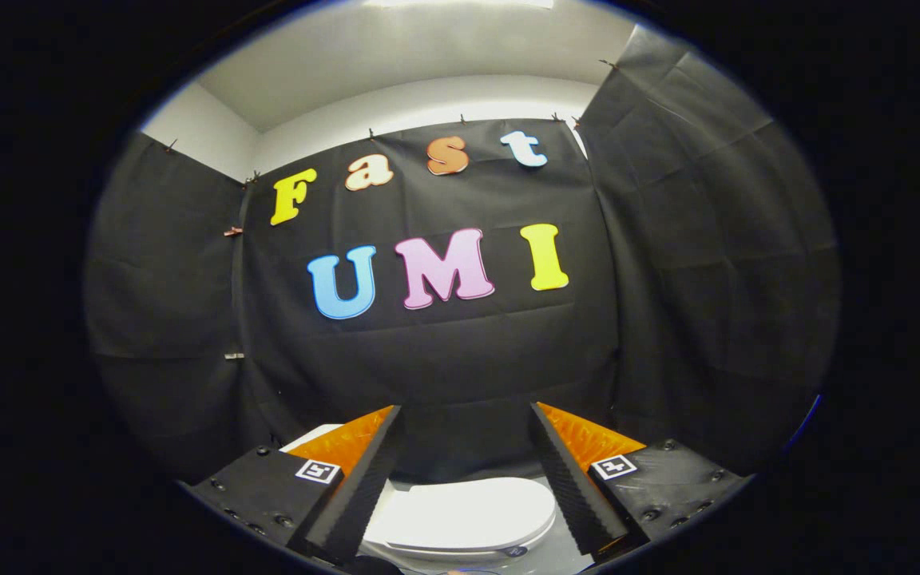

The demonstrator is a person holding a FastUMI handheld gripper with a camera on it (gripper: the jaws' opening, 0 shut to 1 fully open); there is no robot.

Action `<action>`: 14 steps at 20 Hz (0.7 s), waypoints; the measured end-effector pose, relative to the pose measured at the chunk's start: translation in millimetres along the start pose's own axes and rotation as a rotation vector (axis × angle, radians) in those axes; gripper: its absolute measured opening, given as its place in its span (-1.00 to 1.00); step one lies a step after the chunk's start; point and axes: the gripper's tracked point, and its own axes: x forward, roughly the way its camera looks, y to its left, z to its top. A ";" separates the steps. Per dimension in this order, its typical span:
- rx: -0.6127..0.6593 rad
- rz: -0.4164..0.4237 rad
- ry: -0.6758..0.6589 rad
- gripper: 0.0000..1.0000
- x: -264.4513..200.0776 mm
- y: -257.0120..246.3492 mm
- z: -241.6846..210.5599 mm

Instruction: Open the toilet lid.

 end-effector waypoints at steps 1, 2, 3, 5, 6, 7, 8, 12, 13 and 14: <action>0.022 -0.004 0.010 0.96 4.0 -8.9 -7.3; 0.050 -0.007 0.019 0.96 8.3 -17.4 -14.8; 0.084 -0.004 0.026 0.95 12.5 -24.9 -22.3; 0.143 -0.016 0.056 0.95 21.7 -43.2 -43.5; 0.165 -0.027 0.077 0.95 25.7 -53.5 -57.5; 0.185 -0.037 0.100 0.95 29.5 -62.6 -71.1; 0.205 -0.043 0.119 0.96 33.2 -71.8 -83.6; 0.303 -0.058 0.193 0.94 46.8 -99.8 -128.7; 0.322 -0.068 0.213 0.94 50.0 -107.3 -141.1; 0.341 -0.079 0.233 0.94 52.4 -115.1 -153.3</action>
